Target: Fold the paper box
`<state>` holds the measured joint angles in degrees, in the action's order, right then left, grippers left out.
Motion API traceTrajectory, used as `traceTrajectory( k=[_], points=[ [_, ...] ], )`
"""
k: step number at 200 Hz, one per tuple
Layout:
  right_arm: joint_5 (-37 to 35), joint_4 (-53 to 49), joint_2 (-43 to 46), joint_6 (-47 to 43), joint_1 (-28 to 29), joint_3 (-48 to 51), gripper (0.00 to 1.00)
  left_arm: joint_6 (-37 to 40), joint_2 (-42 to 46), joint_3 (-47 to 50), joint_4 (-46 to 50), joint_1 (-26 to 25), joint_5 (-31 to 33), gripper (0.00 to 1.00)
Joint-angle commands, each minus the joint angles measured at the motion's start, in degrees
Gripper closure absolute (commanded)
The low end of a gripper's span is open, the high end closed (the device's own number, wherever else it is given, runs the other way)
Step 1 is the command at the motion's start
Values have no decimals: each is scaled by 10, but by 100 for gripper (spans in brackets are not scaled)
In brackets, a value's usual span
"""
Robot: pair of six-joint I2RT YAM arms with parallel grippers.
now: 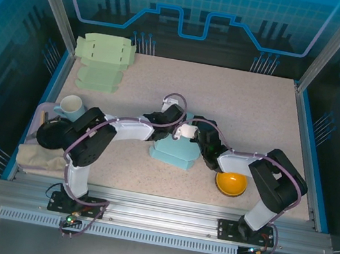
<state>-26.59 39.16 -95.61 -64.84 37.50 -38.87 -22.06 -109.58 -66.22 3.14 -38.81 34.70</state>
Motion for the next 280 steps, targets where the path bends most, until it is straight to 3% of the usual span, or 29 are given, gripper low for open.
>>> traceTrajectory(
  k=[1, 25, 67, 99, 185, 251, 280],
  points=[
    [8, -6, 0, 27, 11, 5, 100, -49, -38, -11, 88, 53, 69, 97],
    [6, -5, 2, 31, 11, 8, 100, -49, -39, -16, 89, 53, 65, 92],
    [-2, -11, 1, 40, 10, 2, 100, 7, 19, 32, 7, 55, -31, 69],
    [-7, -18, -6, 49, 9, -8, 100, 54, 57, 64, -33, 56, -108, 60],
    [-12, -47, -17, 63, 10, -32, 100, 100, 136, 126, -66, 57, -219, 37],
    [33, -91, 9, 84, 12, -30, 97, 160, 95, 121, -94, 68, -192, 44],
    [56, -124, 20, 100, 12, -37, 93, 163, 67, 104, -111, 69, -185, 65]
  ],
)
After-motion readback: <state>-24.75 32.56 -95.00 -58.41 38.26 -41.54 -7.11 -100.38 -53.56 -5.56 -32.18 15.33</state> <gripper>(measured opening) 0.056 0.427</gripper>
